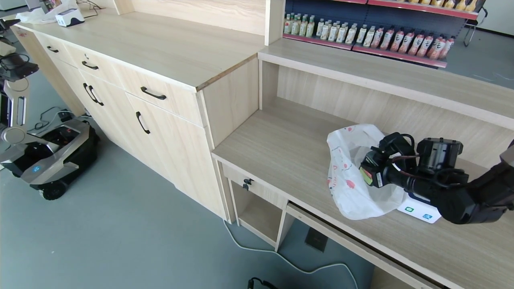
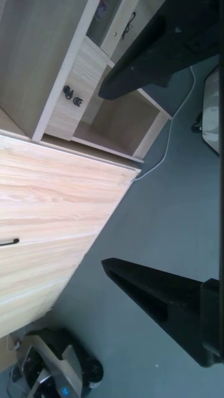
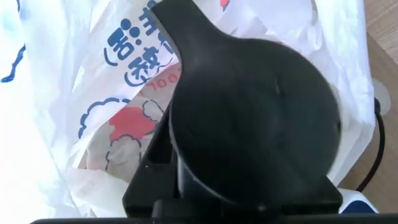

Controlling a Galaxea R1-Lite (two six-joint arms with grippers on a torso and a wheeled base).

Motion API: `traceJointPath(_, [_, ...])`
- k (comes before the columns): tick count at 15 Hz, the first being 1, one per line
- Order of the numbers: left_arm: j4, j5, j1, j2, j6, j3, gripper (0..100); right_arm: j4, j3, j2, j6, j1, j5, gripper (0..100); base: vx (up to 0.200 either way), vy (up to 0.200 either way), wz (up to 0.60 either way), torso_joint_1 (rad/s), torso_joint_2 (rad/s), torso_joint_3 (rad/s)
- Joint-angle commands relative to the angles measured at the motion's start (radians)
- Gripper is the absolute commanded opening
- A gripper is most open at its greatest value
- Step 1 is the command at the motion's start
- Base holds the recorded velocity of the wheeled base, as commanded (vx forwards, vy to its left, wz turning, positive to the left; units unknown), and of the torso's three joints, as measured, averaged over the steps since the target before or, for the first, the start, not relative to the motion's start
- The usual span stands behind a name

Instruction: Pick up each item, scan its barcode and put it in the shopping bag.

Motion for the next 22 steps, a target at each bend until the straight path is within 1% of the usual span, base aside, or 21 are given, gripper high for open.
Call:
traceJointPath(1, [0.000,0.001,0.000,0.000,-0.001,0.000,100,-0.002,-0.001,0.028,0.000,0.007,0.002,0,0.000,0.000,0.00,0.000,0.00,0.000])
traceJointPath(6, [0.001,0.001,0.000,0.000,-0.001,0.000,100,-0.009,-0.027,0.084,0.003,0.057,0.004,0,0.000,0.000,0.00,0.000,0.00,0.000])
traceJointPath(13, [0.000,0.001,0.000,0.000,-0.001,0.000,100,-0.006,-0.026,0.107,0.025,0.069,0.004,0,0.000,0.000,0.00,0.000,0.00,0.000])
traceJointPath(14, [0.000,0.001,0.000,0.000,-0.001,0.000,100,-0.005,-0.024,0.107,0.025,0.071,0.004,100,0.000,0.000,0.00,0.000,0.00,0.000])
traceJointPath(17, [0.000,0.001,0.002,0.000,-0.001,0.000,100,-0.009,-0.029,0.073,0.038,0.072,0.004,100,0.000,0.000,0.00,0.000,0.00,0.000])
traceJointPath(19, [0.000,0.001,0.000,0.000,-0.001,0.000,100,-0.006,-0.037,0.004,0.071,0.057,0.004,100,0.000,0.000,0.00,0.000,0.00,0.000])
traceJointPath(20, [0.000,0.001,0.000,0.000,-0.001,0.000,100,0.000,-0.027,-0.047,0.074,0.040,0.004,100,0.000,0.000,0.00,0.000,0.00,0.000])
traceJointPath(22, [0.000,0.001,0.000,0.000,-0.001,0.000,100,0.049,0.051,-0.211,0.066,-0.020,0.002,100,0.000,0.000,0.00,0.000,0.00,0.000])
